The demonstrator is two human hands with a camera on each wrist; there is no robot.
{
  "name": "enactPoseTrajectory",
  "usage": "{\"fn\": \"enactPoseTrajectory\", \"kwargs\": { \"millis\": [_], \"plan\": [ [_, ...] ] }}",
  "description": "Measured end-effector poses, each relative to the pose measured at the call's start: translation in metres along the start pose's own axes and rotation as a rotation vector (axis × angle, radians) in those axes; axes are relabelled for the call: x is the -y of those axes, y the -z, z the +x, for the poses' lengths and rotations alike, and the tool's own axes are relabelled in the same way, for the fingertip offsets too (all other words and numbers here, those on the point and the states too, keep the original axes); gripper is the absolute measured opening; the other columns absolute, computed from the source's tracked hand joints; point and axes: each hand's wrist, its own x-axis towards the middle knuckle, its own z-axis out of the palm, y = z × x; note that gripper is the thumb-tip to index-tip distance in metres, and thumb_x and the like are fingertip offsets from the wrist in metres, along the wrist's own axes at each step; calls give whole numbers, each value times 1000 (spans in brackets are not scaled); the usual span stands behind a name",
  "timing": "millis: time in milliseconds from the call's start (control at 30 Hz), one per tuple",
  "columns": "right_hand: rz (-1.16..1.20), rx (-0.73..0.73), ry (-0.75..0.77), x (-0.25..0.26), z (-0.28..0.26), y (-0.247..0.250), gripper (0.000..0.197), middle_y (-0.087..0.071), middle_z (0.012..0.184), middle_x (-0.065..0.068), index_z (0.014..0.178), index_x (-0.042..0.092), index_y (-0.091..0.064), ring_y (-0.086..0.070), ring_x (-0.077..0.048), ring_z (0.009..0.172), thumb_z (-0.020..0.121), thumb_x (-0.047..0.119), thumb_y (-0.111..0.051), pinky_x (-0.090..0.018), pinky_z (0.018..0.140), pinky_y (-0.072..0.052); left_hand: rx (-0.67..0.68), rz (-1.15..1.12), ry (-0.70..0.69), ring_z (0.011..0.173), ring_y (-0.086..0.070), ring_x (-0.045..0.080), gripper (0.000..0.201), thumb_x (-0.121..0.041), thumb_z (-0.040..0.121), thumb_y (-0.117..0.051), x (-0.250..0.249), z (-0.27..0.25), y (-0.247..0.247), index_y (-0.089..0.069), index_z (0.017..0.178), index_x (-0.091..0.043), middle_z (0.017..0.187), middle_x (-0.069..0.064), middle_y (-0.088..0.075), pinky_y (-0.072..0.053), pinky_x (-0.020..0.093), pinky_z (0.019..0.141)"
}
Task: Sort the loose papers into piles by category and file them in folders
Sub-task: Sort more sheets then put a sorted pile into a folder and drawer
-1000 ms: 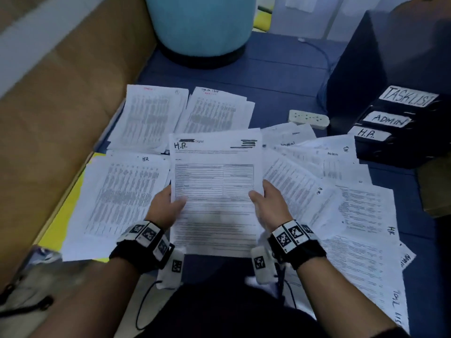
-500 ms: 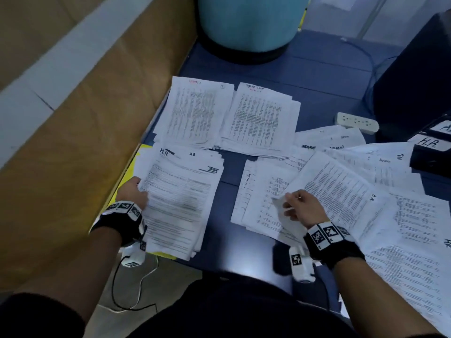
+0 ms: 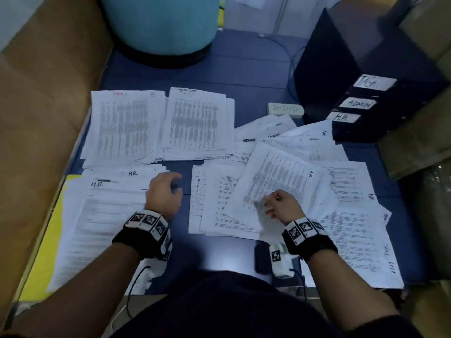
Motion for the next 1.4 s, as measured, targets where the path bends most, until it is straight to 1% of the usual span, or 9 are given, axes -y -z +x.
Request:
{"fn": "enactPoseTrajectory", "kwargs": {
  "millis": [267,533,633,733,833,967,1100,1200,1400],
  "plan": [
    [-129,-131,-102,-42,11,60,15,-62,78,-2,81,13,-57,-58,-21,73,91,22,-62,-34,67,-51,248,-17,-86,121,-51,22,33,-6,91,-53,-86,9,-84,-60,123,-12,131,6,-56,-31,19,94],
    [-156,-166,-246,-62,21,65,66,-51,134,-16,139,5,-40,-57,-28,109,86,30,-70,-24,76,-40,467,55,76,134,-41,22,66,-16,86,-62,-88,-6,-131,-35,145,-15,148,2,-42,-31,31,109],
    [-59,-207,-259,-57,20,65,70,-46,139,-14,145,6,-30,-54,-14,74,89,21,-70,-19,56,-40,469,62,64,136,-39,22,72,-17,84,-65,-90,-5,-133,-31,147,-18,150,1,-39,-30,30,107],
    [14,-249,-262,-54,16,68,59,-53,125,-14,137,8,-35,-40,-5,59,89,15,-69,-18,44,-27,480,63,76,135,-40,23,72,-17,83,-66,-89,-7,-134,-32,146,-19,149,0,-40,-31,30,106],
    [-41,-250,-225,-59,17,68,27,-49,84,-6,96,11,-44,-36,-9,53,88,14,-70,-19,42,-25,486,67,82,134,-40,23,73,-17,82,-67,-85,-11,-136,-32,146,-18,149,2,-40,-32,31,107],
    [-104,-235,-155,-61,11,78,46,-29,63,1,68,15,-27,-23,-15,53,89,16,-67,-23,41,-19,470,46,85,135,-40,23,73,-18,82,-68,-83,-12,-136,-33,146,-16,149,3,-40,-31,31,107],
    [-84,-161,-124,-60,5,94,42,-36,62,-6,63,9,-36,-33,-17,56,92,21,-64,-27,51,-23,451,-68,133,135,-39,21,72,-17,83,-67,-84,-12,-136,-32,145,-16,149,4,-39,-32,35,111],
    [-41,-99,-45,-55,-4,110,26,-59,74,-14,83,-3,-61,-51,-20,67,95,21,-61,-25,58,-35,374,-210,174,130,-44,23,67,-16,86,-66,-93,-10,-132,-32,144,-17,143,8,-44,-35,33,104],
    [1,-58,56,-50,-13,135,18,-65,76,-7,87,10,-68,-56,-19,70,96,22,-58,-28,65,-40,330,-532,267,100,-56,23,58,-20,93,-59,-105,2,-117,-31,144,-22,119,4,-55,-48,34,79]
  ]
}}
